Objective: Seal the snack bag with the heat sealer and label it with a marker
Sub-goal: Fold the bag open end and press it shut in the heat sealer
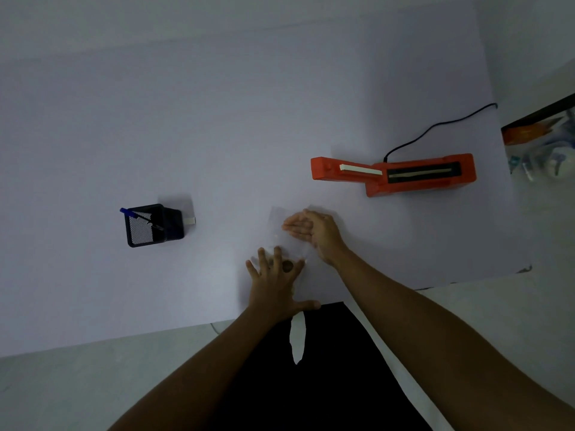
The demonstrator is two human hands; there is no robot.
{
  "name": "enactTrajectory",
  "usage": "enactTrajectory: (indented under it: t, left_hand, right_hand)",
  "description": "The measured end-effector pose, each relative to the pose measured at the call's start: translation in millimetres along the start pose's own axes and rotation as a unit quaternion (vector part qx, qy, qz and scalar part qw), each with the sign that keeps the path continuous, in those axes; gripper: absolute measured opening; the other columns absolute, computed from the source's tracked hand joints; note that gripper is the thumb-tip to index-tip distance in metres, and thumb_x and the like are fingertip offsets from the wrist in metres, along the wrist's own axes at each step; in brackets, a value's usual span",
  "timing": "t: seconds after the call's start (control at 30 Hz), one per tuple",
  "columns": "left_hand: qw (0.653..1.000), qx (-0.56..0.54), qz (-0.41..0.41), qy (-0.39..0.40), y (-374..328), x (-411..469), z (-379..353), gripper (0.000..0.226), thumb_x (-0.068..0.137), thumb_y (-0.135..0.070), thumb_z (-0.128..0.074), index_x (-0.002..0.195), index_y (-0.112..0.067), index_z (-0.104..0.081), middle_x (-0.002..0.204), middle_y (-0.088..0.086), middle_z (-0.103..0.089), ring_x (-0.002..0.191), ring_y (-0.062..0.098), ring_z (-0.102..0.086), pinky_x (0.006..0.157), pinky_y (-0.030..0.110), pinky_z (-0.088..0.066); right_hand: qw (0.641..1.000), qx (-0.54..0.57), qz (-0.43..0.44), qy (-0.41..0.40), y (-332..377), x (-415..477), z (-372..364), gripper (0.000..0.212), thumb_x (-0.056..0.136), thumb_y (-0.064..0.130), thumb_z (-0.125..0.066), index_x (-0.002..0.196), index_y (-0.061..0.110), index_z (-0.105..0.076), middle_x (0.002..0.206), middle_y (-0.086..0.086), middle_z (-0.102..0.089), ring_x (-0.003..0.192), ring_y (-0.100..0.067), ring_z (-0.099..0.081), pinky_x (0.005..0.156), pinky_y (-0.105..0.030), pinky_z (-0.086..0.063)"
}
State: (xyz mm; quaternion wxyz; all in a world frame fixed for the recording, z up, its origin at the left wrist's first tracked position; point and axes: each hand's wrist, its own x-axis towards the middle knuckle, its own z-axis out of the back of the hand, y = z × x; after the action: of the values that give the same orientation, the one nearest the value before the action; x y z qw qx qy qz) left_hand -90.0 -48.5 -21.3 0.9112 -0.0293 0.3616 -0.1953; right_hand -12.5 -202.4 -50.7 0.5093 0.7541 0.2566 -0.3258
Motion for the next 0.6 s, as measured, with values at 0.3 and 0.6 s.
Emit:
enactTrajectory:
  t: [0.3, 0.6]
  left_hand:
    - [1.0, -0.006, 0.002, -0.004, -1.2, 0.6, -3.9, 0.113, 0.052, -0.101, -0.026, 0.149, -0.044, -0.011, 0.16, 0.019, -0.003, 0.142, 0.053, 0.0, 0.105, 0.076, -0.008]
    - [1.0, -0.005, -0.002, -0.002, -2.3, 1.6, -1.6, 0.112, 0.053, -0.1, -0.03, 0.149, -0.043, -0.014, 0.159, 0.019, -0.004, 0.141, 0.055, -0.002, 0.105, 0.077, -0.008]
  right_hand:
    - [0.998, -0.026, -0.038, 0.03, -11.6, 12.4, -17.9, 0.048, 0.105, 0.027, -0.035, 0.105, -0.007, -0.069, 0.102, -0.021, -0.075, 0.098, -0.03, -0.074, 0.094, -0.039, -0.056]
    - [0.999, 0.027, 0.023, -0.022, 13.0, 35.5, -20.8, 0.043, 0.105, 0.026, -0.036, 0.102, -0.002, -0.068, 0.097, -0.014, -0.076, 0.097, -0.026, -0.074, 0.09, -0.034, -0.057]
